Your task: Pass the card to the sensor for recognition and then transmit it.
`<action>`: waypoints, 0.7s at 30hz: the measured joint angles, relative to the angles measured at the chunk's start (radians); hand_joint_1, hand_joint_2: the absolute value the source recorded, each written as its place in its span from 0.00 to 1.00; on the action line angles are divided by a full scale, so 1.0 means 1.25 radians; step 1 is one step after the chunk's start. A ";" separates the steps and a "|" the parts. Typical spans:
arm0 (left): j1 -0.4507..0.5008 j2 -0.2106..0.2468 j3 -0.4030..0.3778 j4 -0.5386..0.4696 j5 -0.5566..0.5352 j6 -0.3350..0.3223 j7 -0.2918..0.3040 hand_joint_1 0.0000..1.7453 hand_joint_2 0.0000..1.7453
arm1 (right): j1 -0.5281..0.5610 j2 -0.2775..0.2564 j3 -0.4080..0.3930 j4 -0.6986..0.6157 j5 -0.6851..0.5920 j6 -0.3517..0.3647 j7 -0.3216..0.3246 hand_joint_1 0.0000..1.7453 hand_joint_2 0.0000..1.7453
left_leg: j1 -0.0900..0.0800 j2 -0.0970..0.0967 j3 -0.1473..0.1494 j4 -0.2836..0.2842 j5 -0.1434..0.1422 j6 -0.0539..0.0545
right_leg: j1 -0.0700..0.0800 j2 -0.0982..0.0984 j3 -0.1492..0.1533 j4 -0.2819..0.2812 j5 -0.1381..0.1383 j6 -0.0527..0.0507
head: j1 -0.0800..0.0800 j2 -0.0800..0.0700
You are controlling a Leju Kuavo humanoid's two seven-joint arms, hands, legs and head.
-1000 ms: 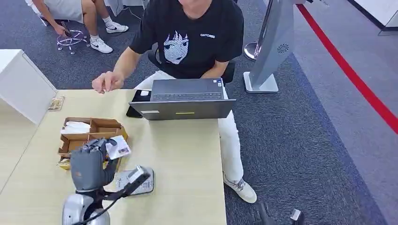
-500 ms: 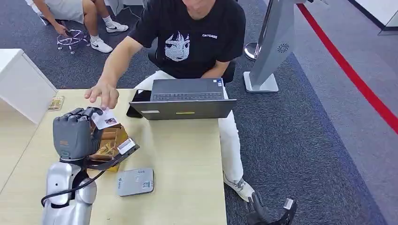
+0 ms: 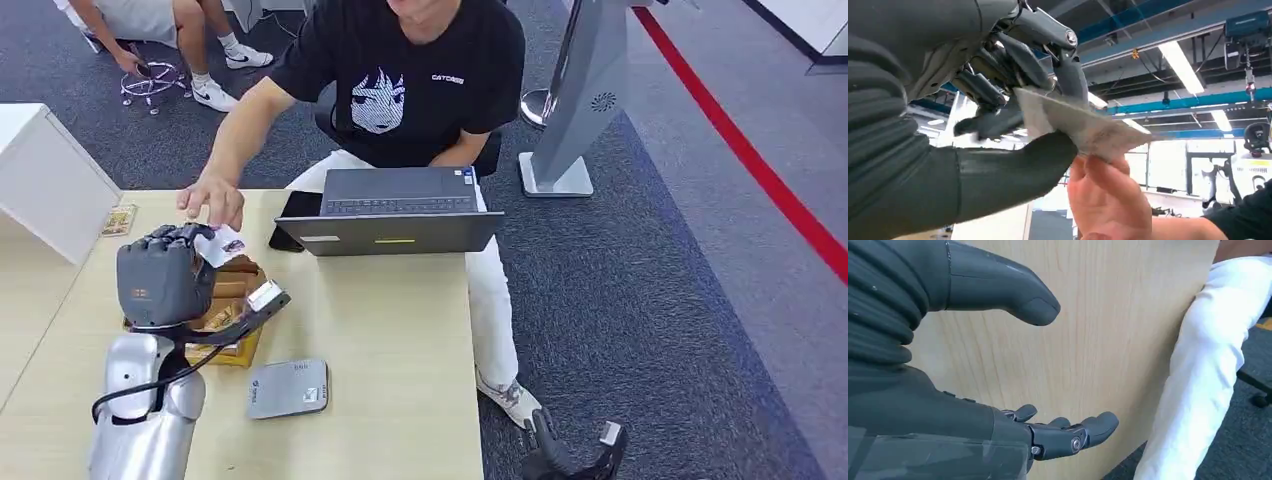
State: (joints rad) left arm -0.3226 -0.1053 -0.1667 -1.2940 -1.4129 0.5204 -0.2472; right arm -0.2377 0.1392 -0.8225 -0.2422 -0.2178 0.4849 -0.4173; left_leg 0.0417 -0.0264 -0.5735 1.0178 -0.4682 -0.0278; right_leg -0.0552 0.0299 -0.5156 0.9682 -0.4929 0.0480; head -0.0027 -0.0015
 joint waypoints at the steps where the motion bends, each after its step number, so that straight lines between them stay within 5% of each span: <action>1: 0.004 0.000 0.000 0.000 0.009 0.002 -0.007 0.00 1.00 | 0.000 0.000 0.000 0.000 -0.001 0.000 -0.001 0.00 1.00 | 0.000 0.000 0.000 0.000 0.000 0.000 | 0.000 0.000 0.000 0.000 0.000 0.000 | 0.000 0.000; 7: 0.054 -0.001 0.006 -0.022 0.080 0.006 -0.054 0.00 1.00 | 0.010 0.000 0.000 0.000 -0.014 0.009 -0.014 0.00 1.00 | 0.000 0.000 -0.001 0.000 0.000 0.000 | 0.000 0.000 -0.001 0.000 0.000 0.000 | 0.000 0.000; 12: 0.120 0.001 0.008 -0.076 0.107 -0.047 -0.085 0.00 1.00 | 0.026 -0.001 -0.004 0.000 -0.029 0.020 -0.027 0.00 1.00 | 0.000 0.000 -0.001 0.000 0.000 0.000 | 0.000 0.000 -0.001 0.000 0.000 0.000 | 0.000 0.000; 16: 0.181 0.035 0.008 -0.080 0.096 -0.113 -0.068 0.00 1.00 | 0.039 -0.006 -0.013 -0.001 -0.043 0.035 -0.038 0.00 1.00 | 0.000 0.001 -0.001 0.000 -0.001 0.000 | 0.000 0.000 -0.002 0.000 0.000 0.000 | 0.000 0.000; 21: 0.235 0.094 0.006 -0.067 0.063 -0.115 -0.020 0.00 1.00 | 0.054 -0.012 -0.025 -0.001 -0.053 0.043 -0.043 0.00 1.00 | 0.000 0.001 -0.001 0.000 -0.001 0.000 | 0.000 0.000 -0.002 0.000 -0.001 0.000 | 0.000 0.000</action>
State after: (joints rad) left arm -0.0285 0.0125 -0.1591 -1.3779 -1.3348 0.3765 -0.2716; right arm -0.1706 0.1240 -0.8533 -0.2438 -0.2842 0.5382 -0.4715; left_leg 0.0421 -0.0247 -0.5747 1.0174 -0.4689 -0.0277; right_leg -0.0551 0.0303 -0.5184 0.9681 -0.4936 0.0480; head -0.0031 -0.0015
